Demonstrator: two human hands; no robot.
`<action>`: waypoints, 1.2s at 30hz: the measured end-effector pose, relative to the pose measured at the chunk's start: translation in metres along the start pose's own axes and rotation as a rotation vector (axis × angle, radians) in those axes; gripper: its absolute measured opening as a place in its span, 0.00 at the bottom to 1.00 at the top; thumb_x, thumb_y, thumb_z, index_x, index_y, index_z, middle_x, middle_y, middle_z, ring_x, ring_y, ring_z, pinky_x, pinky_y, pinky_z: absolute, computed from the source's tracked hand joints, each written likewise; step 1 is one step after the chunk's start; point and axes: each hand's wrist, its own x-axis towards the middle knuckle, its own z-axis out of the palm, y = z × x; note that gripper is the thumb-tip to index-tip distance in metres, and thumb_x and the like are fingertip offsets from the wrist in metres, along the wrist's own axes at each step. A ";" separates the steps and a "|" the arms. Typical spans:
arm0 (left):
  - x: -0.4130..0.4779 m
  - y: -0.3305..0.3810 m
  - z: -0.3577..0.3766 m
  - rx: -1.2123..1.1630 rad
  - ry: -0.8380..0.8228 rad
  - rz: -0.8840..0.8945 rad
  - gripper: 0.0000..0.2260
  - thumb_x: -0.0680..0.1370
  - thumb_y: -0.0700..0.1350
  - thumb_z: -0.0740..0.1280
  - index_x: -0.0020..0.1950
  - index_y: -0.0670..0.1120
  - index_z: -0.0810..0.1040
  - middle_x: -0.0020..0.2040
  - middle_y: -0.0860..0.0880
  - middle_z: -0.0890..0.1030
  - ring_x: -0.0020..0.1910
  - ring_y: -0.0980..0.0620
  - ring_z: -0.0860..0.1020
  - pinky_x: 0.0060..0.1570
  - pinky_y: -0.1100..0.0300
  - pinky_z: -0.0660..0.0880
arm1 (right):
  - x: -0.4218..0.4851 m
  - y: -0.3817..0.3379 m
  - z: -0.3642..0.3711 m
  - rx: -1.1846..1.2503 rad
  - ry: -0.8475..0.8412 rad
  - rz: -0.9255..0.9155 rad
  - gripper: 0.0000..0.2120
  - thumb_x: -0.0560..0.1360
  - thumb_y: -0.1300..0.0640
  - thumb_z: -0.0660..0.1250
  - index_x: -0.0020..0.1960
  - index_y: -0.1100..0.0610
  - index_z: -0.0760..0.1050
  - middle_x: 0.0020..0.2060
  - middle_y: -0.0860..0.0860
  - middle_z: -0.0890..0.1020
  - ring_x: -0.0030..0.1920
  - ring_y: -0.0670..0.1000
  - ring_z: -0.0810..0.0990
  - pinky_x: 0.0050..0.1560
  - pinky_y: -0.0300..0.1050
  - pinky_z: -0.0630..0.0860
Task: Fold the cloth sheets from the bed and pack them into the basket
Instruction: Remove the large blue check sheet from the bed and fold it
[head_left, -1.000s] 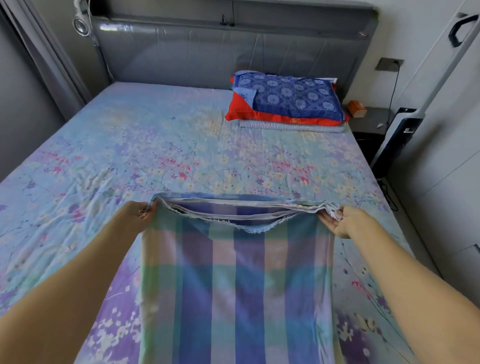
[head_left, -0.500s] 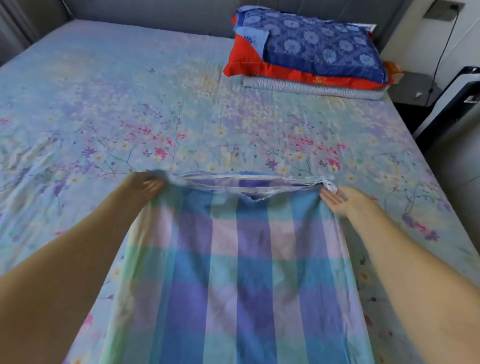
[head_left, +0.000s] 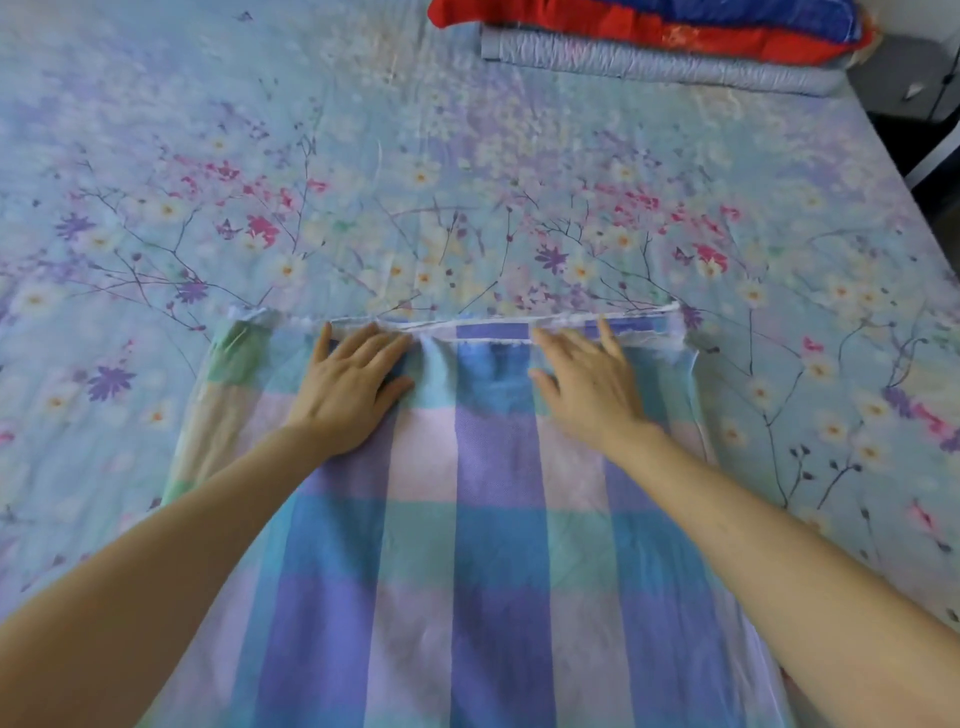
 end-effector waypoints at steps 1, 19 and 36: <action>0.005 -0.004 0.000 0.025 0.019 -0.025 0.24 0.77 0.57 0.53 0.60 0.43 0.79 0.55 0.43 0.80 0.56 0.39 0.77 0.61 0.41 0.66 | 0.003 0.011 0.002 -0.022 0.015 0.045 0.18 0.73 0.50 0.61 0.51 0.60 0.81 0.39 0.56 0.85 0.41 0.57 0.84 0.60 0.62 0.70; 0.043 -0.048 0.008 0.101 0.186 -0.256 0.16 0.80 0.51 0.59 0.40 0.42 0.75 0.40 0.40 0.76 0.45 0.39 0.72 0.49 0.49 0.60 | 0.018 0.109 0.017 -0.303 -0.316 0.347 0.16 0.80 0.53 0.56 0.50 0.61 0.79 0.45 0.62 0.81 0.48 0.61 0.77 0.57 0.53 0.61; -0.114 -0.029 0.016 0.017 -0.144 -0.126 0.28 0.80 0.61 0.40 0.75 0.50 0.60 0.75 0.49 0.61 0.74 0.52 0.59 0.73 0.55 0.37 | -0.106 -0.008 0.007 -0.045 -0.374 0.459 0.30 0.78 0.38 0.44 0.72 0.51 0.67 0.72 0.56 0.66 0.72 0.57 0.65 0.68 0.69 0.56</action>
